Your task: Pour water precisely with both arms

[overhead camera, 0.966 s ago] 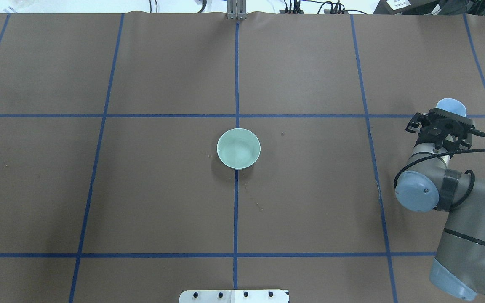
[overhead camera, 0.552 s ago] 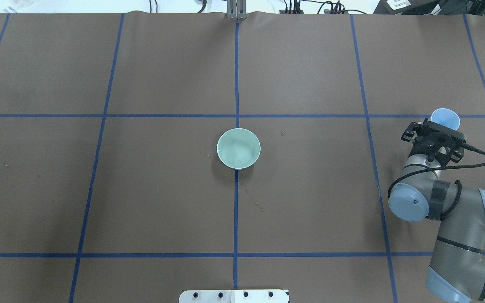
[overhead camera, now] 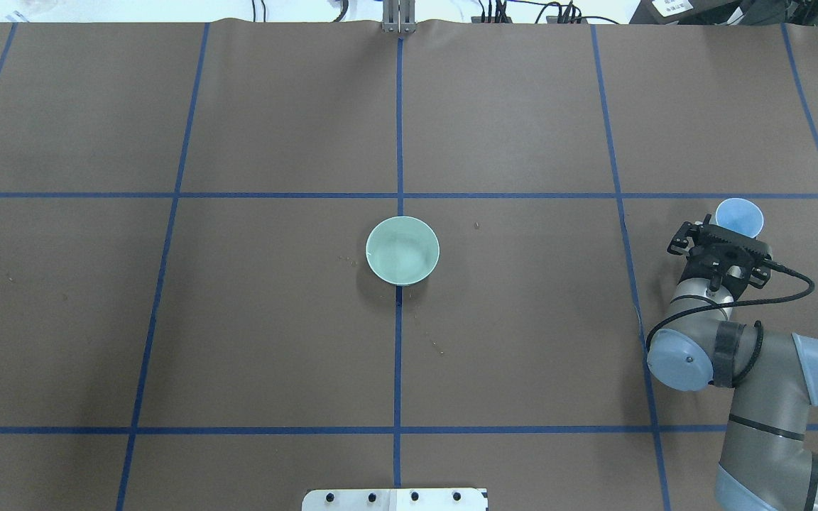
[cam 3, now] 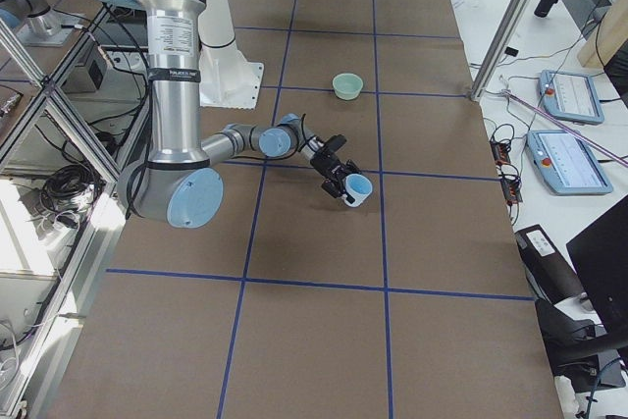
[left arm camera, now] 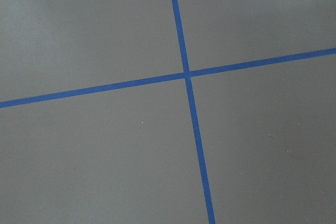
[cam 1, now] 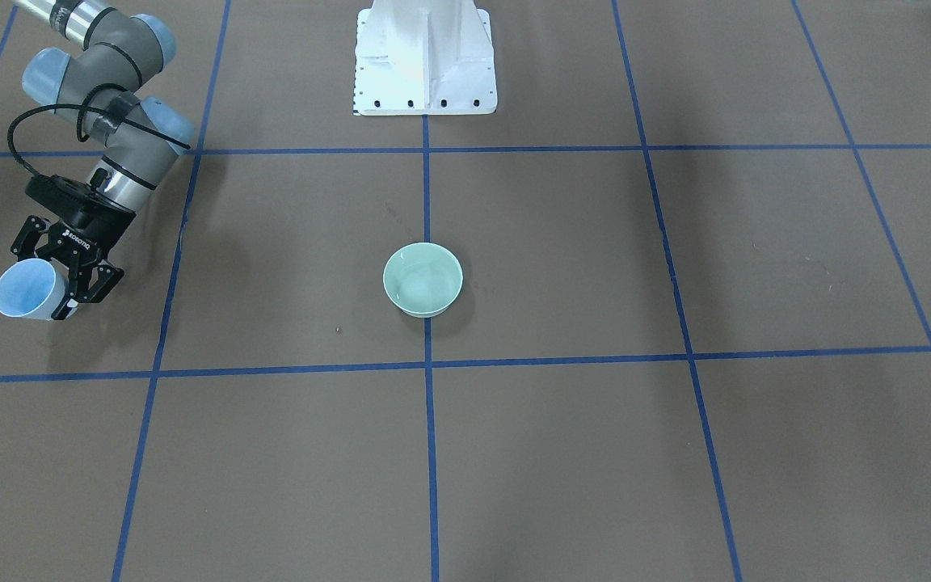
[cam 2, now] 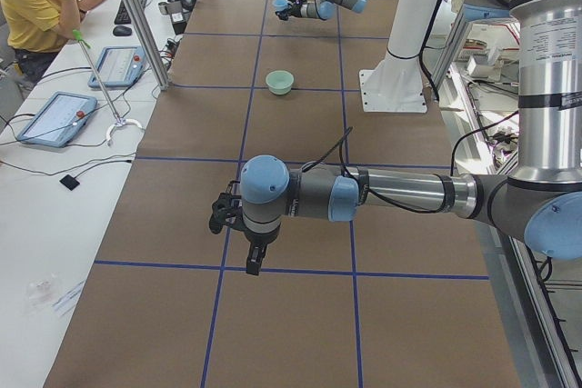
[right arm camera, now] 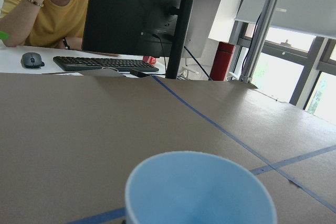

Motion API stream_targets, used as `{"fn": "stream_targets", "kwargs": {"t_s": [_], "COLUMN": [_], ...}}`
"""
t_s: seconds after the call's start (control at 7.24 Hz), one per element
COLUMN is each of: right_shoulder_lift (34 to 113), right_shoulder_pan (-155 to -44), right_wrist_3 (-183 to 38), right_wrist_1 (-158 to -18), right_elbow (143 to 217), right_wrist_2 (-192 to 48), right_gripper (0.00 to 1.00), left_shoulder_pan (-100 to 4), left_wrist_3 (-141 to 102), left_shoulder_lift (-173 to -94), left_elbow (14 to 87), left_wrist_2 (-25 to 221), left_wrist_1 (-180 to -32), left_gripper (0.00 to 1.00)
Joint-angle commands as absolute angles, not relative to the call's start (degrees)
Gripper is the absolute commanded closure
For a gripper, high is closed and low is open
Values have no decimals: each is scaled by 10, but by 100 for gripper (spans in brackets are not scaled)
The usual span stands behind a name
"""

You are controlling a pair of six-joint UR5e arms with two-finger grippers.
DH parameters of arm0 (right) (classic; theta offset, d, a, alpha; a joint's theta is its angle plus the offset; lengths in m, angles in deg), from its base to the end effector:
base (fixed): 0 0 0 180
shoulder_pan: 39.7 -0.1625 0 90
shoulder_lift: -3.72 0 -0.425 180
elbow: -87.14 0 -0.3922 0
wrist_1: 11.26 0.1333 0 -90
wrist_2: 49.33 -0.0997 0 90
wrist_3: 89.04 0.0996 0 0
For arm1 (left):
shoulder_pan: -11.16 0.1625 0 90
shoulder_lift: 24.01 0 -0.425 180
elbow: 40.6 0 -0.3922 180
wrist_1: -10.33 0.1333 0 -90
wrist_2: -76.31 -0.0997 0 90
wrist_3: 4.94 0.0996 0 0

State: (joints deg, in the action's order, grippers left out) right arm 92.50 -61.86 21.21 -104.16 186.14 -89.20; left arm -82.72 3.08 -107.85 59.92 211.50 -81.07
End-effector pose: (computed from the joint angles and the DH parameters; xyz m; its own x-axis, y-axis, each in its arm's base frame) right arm -0.3859 -0.3836 0.5684 0.7468 0.5437 0.3830 -0.6298 0.3929 0.6701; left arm -0.0931 -0.4464 0.6151 0.7104 0.1616 -0.6850 -0.0321 0.9797 0.1979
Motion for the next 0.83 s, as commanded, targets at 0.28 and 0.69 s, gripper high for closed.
{"fn": "stream_targets", "kwargs": {"t_s": [0.28,0.69], "right_shoulder_lift": [918,919], "right_shoulder_pan": [-613,-613], "right_wrist_3": [229,251], "right_wrist_1": [-1042,-1042], "right_elbow": [1843,1837], "right_wrist_2": [-887,-877], "right_gripper": [35,0], "left_shoulder_pan": [-828,-828], "left_wrist_3": [31,31], "left_shoulder_lift": [-1079,-1080], "left_elbow": [600,600], "left_wrist_2": [2116,2116], "left_wrist_1": [-812,-812], "left_gripper": [0,0]}}
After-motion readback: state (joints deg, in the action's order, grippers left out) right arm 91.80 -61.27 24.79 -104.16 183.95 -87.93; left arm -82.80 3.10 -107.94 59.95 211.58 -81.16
